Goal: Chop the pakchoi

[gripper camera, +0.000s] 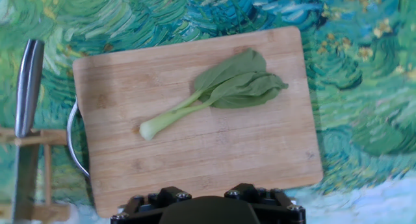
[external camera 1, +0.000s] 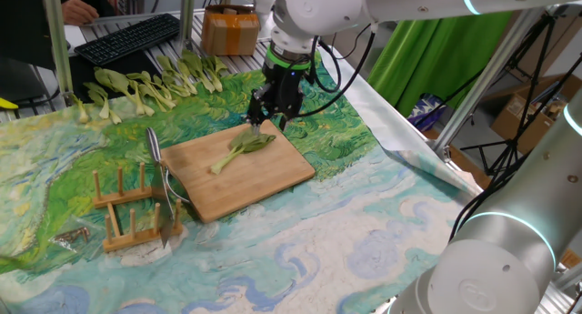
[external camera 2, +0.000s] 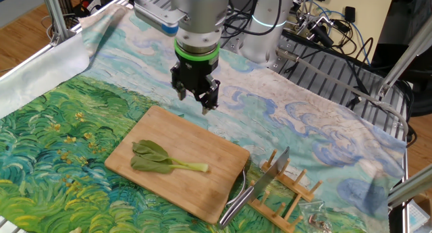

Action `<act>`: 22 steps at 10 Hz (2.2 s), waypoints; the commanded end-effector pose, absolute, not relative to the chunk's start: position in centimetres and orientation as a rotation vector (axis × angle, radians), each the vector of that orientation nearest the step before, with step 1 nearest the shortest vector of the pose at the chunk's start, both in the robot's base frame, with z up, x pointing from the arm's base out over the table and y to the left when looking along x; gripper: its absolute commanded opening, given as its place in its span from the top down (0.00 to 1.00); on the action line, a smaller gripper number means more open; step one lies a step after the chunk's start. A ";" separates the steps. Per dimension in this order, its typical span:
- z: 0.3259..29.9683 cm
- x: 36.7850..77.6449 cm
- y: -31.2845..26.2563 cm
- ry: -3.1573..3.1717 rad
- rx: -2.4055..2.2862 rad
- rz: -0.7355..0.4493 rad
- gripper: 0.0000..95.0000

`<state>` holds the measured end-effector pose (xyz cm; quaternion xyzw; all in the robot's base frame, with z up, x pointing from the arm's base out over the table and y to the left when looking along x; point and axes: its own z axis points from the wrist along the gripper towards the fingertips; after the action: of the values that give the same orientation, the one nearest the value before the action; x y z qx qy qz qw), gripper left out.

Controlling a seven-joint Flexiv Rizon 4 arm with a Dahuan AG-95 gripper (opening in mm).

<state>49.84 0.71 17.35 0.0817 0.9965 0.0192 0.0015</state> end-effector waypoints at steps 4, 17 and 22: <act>17.5 49.7 1.0 3.126 0.310 0.072 1.00; 17.0 49.9 1.6 3.143 0.444 0.081 1.00; 17.0 49.9 1.7 3.152 0.562 0.073 1.00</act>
<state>49.96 1.76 16.96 0.1709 0.9845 0.0232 -0.0318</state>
